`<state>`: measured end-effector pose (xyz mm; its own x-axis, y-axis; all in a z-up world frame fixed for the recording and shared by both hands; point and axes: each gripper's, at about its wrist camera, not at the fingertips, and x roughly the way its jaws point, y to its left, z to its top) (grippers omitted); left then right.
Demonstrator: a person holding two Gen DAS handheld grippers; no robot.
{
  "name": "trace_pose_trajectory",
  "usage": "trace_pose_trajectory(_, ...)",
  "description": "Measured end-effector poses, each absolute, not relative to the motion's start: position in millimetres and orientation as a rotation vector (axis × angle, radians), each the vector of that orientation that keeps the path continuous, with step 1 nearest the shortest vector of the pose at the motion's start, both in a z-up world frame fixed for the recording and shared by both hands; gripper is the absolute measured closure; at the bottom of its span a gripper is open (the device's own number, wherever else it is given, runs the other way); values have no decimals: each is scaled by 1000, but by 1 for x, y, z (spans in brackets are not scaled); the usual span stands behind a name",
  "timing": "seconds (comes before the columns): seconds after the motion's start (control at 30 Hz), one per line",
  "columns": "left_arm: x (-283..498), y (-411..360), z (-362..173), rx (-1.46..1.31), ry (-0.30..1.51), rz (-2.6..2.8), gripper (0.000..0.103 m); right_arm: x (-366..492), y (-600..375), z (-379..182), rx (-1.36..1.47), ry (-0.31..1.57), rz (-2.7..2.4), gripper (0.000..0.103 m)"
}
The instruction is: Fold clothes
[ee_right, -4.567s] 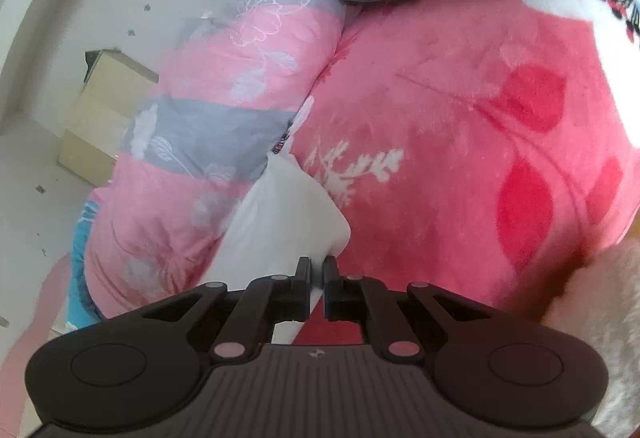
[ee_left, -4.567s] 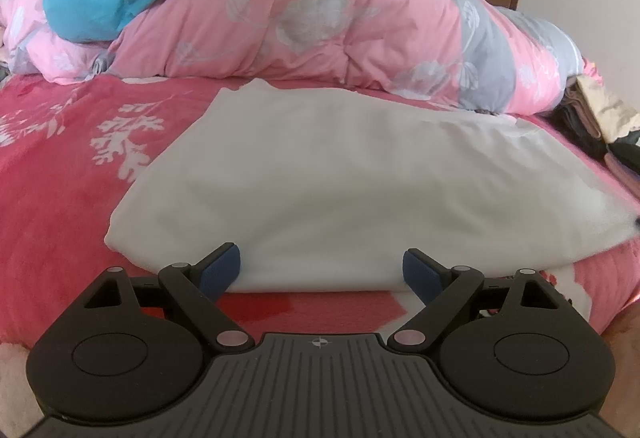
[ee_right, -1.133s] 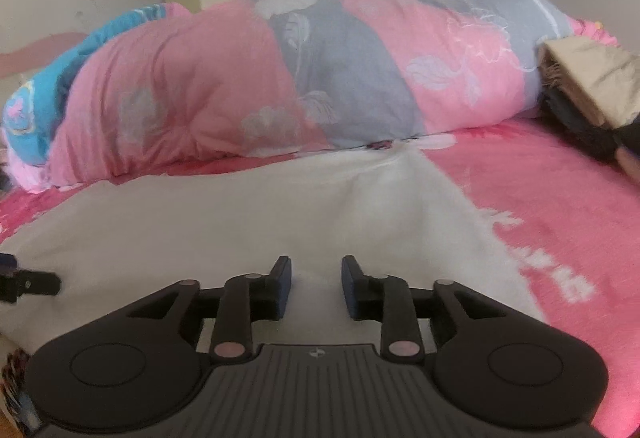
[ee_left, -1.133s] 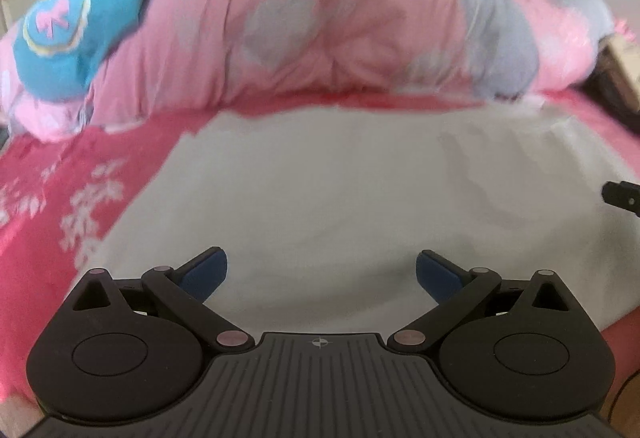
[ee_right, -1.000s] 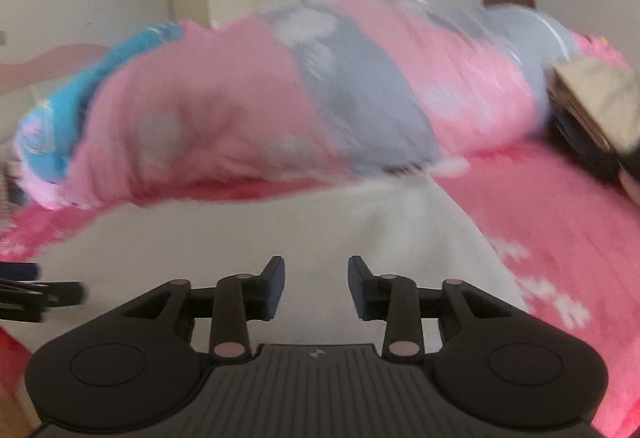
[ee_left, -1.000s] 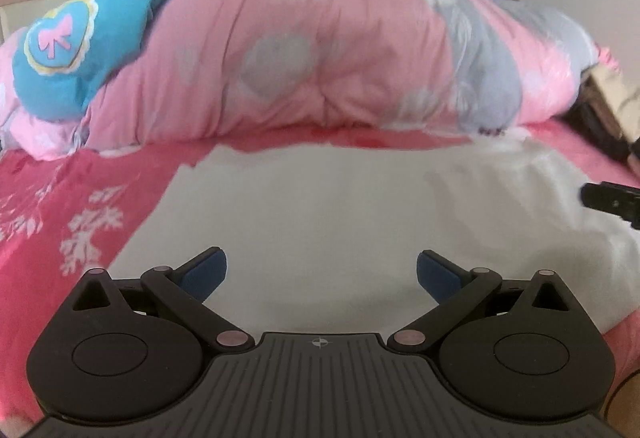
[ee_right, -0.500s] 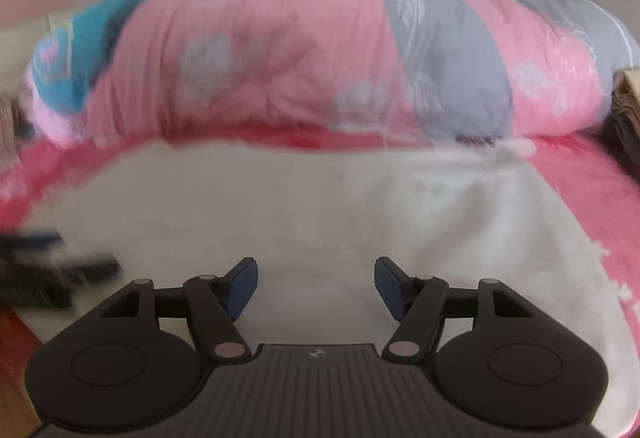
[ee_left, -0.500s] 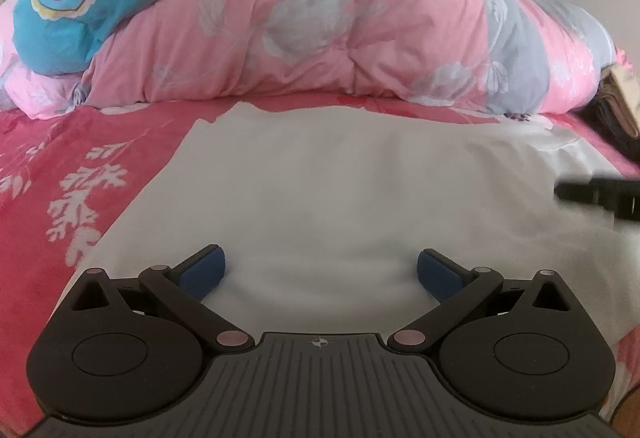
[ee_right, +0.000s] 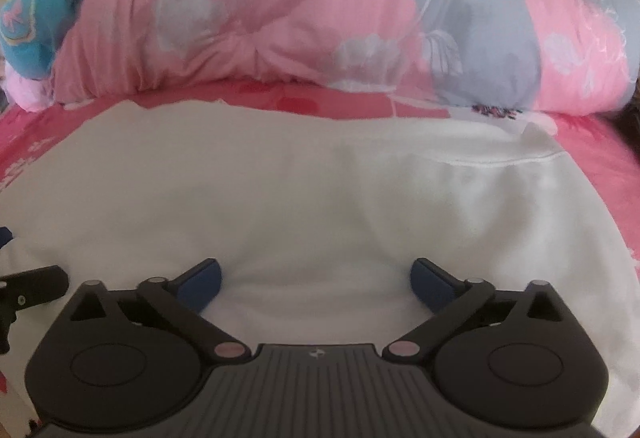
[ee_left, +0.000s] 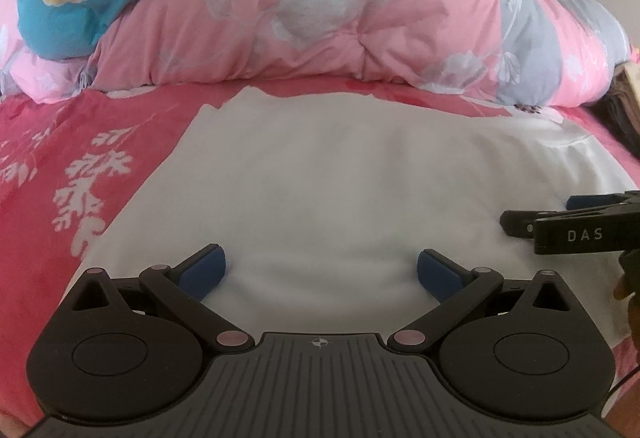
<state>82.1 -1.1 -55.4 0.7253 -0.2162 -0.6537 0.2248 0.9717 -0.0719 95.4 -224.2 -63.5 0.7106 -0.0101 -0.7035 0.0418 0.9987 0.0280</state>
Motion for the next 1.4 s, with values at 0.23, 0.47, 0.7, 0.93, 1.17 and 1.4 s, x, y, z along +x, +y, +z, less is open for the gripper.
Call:
trace_pose_trajectory(0.23, 81, 3, -56, -23, 690, -238, 0, 89, -227, -67, 77, 757, -26, 0)
trace_pose_trajectory(0.47, 83, 7, -35, -8, 556, -213, 0, 84, -230, -66, 60, 726, 2, 0)
trace_pose_trajectory(0.7, 107, 17, -34, -7, 520, -206, 0, 77, -223, -30, -59, 623, 12, 0)
trace_pose_trajectory(0.93, 126, 37, -67, -40, 577, -144, 0, 106, -237, -59, -27, 704, 4, 0)
trace_pose_trajectory(1.17, 129, 37, -72, -26, 570, -151, 0, 106, -251, -42, -25, 686, 14, 9)
trace_pose_trajectory(1.4, 129, 37, -73, -25, 564, -153, 0, 148, -310, -47, 85, 757, -77, 36)
